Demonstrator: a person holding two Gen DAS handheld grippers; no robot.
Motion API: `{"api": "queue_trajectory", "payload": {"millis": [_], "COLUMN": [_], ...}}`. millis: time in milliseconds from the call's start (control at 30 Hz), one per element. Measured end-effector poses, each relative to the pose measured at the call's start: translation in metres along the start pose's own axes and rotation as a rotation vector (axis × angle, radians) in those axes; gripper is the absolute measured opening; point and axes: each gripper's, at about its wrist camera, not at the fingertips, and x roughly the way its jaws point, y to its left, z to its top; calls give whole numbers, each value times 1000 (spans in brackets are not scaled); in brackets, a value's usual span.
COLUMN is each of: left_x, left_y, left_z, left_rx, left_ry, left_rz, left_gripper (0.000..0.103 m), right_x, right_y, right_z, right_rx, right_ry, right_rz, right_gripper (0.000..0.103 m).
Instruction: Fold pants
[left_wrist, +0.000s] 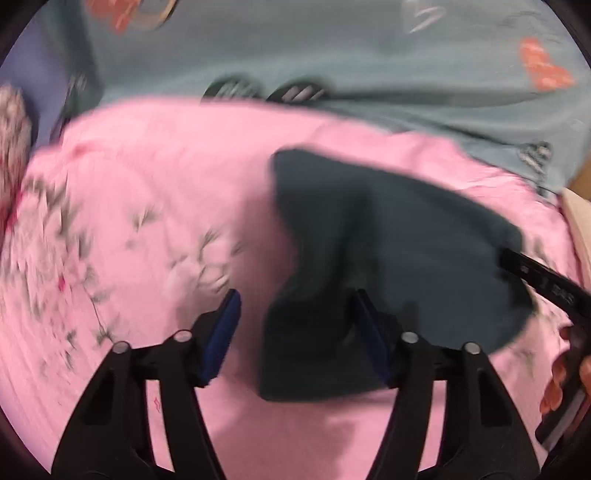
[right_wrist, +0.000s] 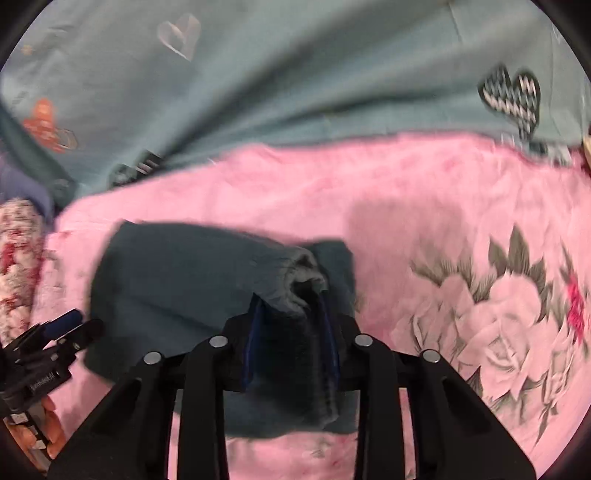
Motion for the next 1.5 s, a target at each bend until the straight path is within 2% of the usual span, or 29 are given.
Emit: {"api": "queue_trajectory", "payload": {"millis": [33,67,100,200,233,267,333,400,467,600,667,733,800,833,967,1067,1133,1200,1267,1367,1433,1500], "left_x": [-1,2,0,-7,-11,-13,-17,-24,-45,-96,-136,-189,-241,-267,-375,-431,-454,-463,-457,-429,-410,-391], "left_y": [9,17,25,37,39,44,61,73,65,25,-2,-22,-31,-35,-28,-16,-8,-6,-7,-6,-9,-14], "left_z": [-1,1,0,-3,-3,-3,-3,-3,-7,-21,-38,-72,-107,-126,-205,-254,-283,-317,-345,-374,-390,-399], "left_rx": [-19,-29,-50,-65,-63,-68,-129,-174,-138,-56,12,73,104,126,159,130,123,134,148,142,132,147], "left_ry": [-50,-59,-74,-80,-90,-99,-97,-96,-159,-262,-315,-355,-393,-411,-516,-541,-566,-583,-570,-549,-553,-505], "left_rz": [9,63,40,63,86,149,196,174,141,39,5,-45,-77,-94,-87,-94,-110,-89,-83,-57,20,32], "left_gripper": [67,70,70,69,67,65,65,64,65,69,75,91,95,99,101,101,101,101,101,101,101,101], "right_x": [4,6,6,9,7,7,1,-9,-30,-83,-127,-184,-246,-283,-422,-497,-529,-539,-531,-499,-475,-458], "right_y": [-5,-7,-8,-12,-11,-11,-12,-8,-5,-9,-12,-10,-7,-6,-1,1,1,1,2,0,-2,-1], "right_z": [0,1,1,5,2,4,0,-2,-6,-13,-28,-54,-87,-107,-189,-244,-279,-309,-336,-369,-387,-403], "right_rx": [-3,-10,-14,-7,-7,-3,4,-9,-32,-15,-15,-45,-90,-107,-151,-190,-210,-221,-232,-205,-175,-154], "right_ry": [-18,-26,-30,-30,-32,-32,-35,-53,-106,-172,-191,-221,-272,-308,-454,-567,-585,-575,-546,-517,-494,-514], "right_rz": [4,6,9,20,21,21,21,36,74,119,120,117,90,83,82,70,88,98,91,84,104,66], "right_gripper": [27,27,27,27,27,27,28,30,30,30,31,35,52,56,100,102,102,102,102,102,102,102]}}
